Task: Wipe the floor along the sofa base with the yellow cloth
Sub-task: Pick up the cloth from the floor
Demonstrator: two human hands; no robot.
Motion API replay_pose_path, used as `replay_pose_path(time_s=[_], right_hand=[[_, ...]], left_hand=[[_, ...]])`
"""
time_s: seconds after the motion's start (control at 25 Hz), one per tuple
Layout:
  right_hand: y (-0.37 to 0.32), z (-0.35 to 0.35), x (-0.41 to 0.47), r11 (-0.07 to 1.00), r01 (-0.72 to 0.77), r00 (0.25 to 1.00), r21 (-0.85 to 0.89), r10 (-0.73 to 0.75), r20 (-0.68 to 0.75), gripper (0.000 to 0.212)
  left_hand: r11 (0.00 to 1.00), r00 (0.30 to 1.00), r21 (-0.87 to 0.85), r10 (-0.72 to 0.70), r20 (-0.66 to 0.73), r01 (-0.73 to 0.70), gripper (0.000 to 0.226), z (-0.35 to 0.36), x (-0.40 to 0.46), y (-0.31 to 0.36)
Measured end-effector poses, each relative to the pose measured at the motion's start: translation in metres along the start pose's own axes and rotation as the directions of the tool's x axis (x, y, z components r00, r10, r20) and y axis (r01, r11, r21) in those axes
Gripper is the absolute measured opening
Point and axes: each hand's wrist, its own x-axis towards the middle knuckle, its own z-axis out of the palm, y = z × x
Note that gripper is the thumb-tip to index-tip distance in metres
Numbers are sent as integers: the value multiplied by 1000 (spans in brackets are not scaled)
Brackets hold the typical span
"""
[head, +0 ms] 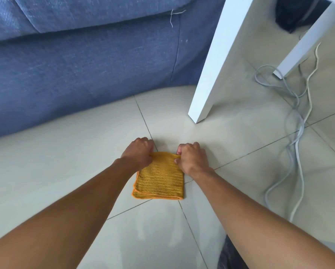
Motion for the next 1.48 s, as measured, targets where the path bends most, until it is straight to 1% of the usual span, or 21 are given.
replay_pose_path(time_s=[0.12,0.2,0.28,0.36,0.48,0.52,0.6,0.68,0.8,0.96,1.12,1.2,1.32,1.48], right_hand=[[-5,-10,-18,999,-4,1000,43,4,-1,15],[-10,-21,-34,998,44,999,43,-43,-19,11],[-17,-36,-55,996,82,996,27,-81,-41,10],[-22,-53,-76,997,78,996,30,-76,-49,10],[-27,-84,-107,996,56,996,62,-51,-70,9],[-29,-95,-115,996,54,995,72,-48,-91,7],[-34,-126,-137,994,50,986,101,-33,-163,6],[-36,-161,-159,992,61,967,113,-30,-254,8],[-36,-221,-197,985,91,935,144,-34,-354,9],[-35,-302,-255,972,143,906,184,-54,-420,12],[-20,-377,-320,970,164,843,179,-43,-536,15],[-5,-404,-349,973,154,823,174,-29,-567,15],[34,-433,-396,977,95,796,193,42,-603,15],[95,-457,-446,969,-8,767,246,164,-620,19]], left_hand=[[999,999,24,-44,31,43,27,-9,-13,2],[993,994,116,-9,112,-4,31,-16,-25,5],[987,989,156,2,145,-25,27,-29,-43,9],[992,989,127,-26,142,8,22,-49,-63,16],[993,995,116,-36,98,25,11,-87,-93,34],[993,997,116,-35,69,27,11,-100,-102,41],[993,1000,118,-30,0,30,15,-131,-123,60],[992,998,129,-7,-68,16,15,-167,-143,82],[990,983,140,57,-176,-32,15,-226,-177,120],[983,946,161,133,-297,-88,21,-299,-228,176],[967,899,185,232,-371,-173,21,-353,-273,240],[951,873,195,299,-385,-240,21,-368,-284,273],[908,832,223,416,-368,-356,20,-377,-294,332],[827,798,248,556,-232,-504,29,-372,-297,411]])
